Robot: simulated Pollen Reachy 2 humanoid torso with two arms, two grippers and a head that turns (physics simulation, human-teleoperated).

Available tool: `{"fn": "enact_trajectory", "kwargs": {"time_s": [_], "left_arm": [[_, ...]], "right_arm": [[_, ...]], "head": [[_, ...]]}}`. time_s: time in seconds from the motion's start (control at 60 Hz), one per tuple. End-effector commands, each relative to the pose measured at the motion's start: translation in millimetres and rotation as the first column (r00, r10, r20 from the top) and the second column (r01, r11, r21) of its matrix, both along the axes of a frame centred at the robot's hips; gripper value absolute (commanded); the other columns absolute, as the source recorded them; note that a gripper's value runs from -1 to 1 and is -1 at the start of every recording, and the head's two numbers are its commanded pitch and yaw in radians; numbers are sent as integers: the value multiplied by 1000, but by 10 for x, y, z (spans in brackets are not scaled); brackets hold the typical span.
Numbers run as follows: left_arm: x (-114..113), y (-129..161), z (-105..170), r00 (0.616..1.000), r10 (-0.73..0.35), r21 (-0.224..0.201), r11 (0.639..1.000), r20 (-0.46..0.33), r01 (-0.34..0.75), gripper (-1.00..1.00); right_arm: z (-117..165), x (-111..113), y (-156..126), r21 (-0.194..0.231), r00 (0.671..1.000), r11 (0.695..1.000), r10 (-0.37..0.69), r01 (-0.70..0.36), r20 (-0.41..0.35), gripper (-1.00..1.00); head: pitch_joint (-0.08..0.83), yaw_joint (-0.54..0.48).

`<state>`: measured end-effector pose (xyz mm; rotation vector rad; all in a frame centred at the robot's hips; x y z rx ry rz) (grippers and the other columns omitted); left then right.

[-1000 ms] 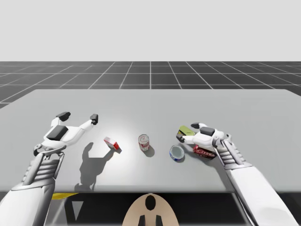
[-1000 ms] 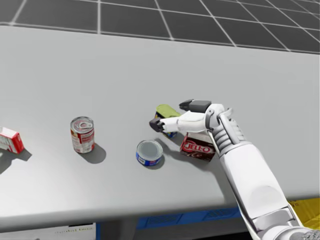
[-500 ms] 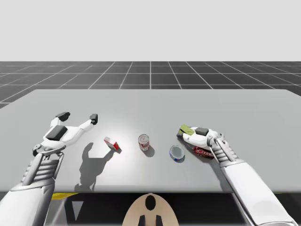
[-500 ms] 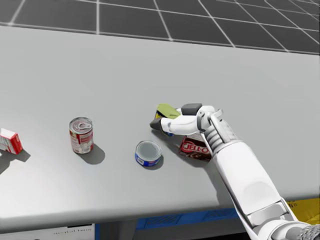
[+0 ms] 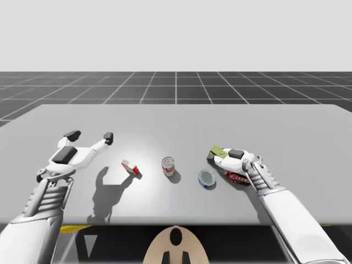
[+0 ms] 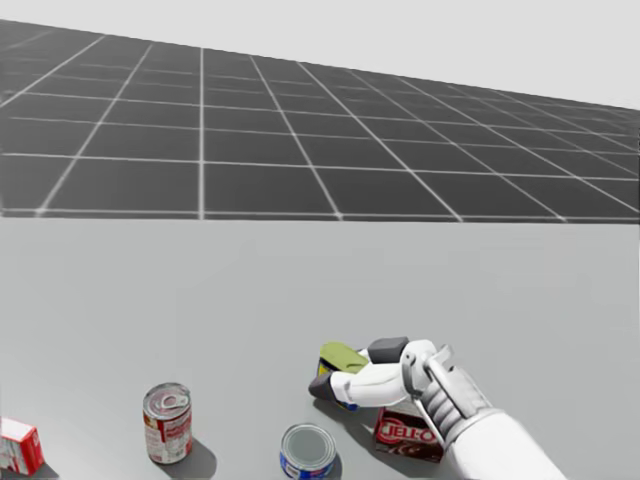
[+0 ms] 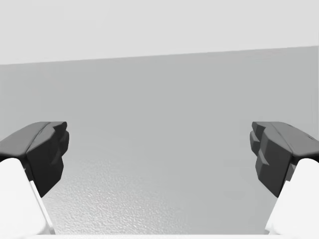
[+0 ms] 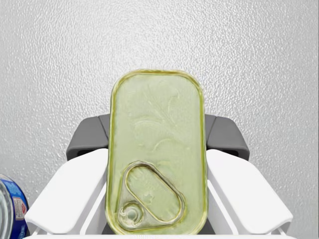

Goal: Lift the meat can off the table.

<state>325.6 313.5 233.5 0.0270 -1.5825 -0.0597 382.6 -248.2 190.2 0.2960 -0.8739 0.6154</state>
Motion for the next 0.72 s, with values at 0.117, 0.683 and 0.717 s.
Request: {"fn": "enact_trajectory", "kwargs": {"time_s": [0.117,0.683,0.717], "left_arm": [[-6,24,17,1000,5,-6,1000,4,-5,-1000],[4,44,35,1000,7,-11,1000,5,-6,-1000],[6,45,36,1000,7,-11,1000,5,-7,-1000]], "right_arm": [[127,-51,-77,-10,999,1000,-22,23,44,1000],[1819,-518,123,138,793,990,-118,43,597,1000],[1898,-540,133,151,767,987,-137,53,627,1000]], "head": [[292,-255],[280,-275],[280,-275]]}}
